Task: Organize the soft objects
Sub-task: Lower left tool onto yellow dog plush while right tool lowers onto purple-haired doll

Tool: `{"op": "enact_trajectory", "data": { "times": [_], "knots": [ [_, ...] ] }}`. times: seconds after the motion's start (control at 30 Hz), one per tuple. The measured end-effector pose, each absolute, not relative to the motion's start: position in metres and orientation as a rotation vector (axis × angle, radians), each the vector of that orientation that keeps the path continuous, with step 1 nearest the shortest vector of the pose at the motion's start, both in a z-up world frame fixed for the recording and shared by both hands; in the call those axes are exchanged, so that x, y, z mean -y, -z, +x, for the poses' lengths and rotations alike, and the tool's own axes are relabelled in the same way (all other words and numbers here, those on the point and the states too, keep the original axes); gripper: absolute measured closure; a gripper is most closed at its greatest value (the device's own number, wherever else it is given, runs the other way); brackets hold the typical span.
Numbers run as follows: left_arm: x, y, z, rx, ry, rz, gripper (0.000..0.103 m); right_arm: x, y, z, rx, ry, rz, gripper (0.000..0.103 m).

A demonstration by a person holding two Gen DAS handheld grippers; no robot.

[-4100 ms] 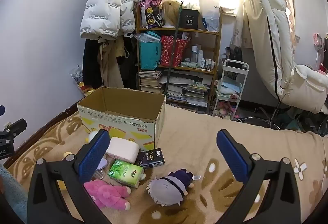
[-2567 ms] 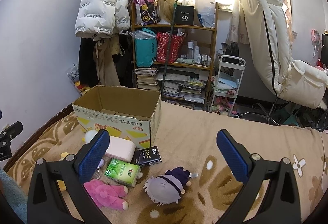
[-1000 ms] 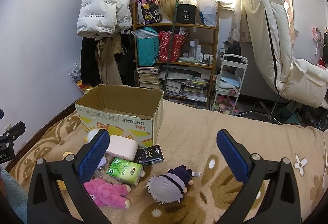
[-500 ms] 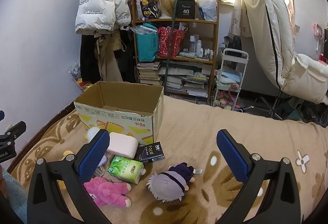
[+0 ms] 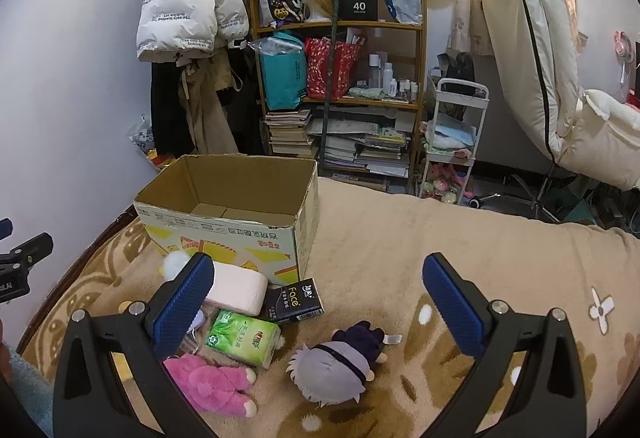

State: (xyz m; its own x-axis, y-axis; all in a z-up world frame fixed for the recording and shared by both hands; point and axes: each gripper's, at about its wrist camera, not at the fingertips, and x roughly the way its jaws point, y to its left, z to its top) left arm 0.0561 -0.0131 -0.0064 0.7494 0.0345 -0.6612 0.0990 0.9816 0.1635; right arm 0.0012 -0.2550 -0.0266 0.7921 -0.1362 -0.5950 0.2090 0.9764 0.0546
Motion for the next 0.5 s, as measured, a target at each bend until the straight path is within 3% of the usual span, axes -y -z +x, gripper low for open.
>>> {"op": "enact_trajectory", "data": {
  "times": [0.5],
  "knots": [
    [0.053, 0.053, 0.096, -0.927, 0.108, 0.295, 0.001, 0.269, 0.053, 0.032, -0.743, 0.209, 0.122, 0.0]
  ]
}}
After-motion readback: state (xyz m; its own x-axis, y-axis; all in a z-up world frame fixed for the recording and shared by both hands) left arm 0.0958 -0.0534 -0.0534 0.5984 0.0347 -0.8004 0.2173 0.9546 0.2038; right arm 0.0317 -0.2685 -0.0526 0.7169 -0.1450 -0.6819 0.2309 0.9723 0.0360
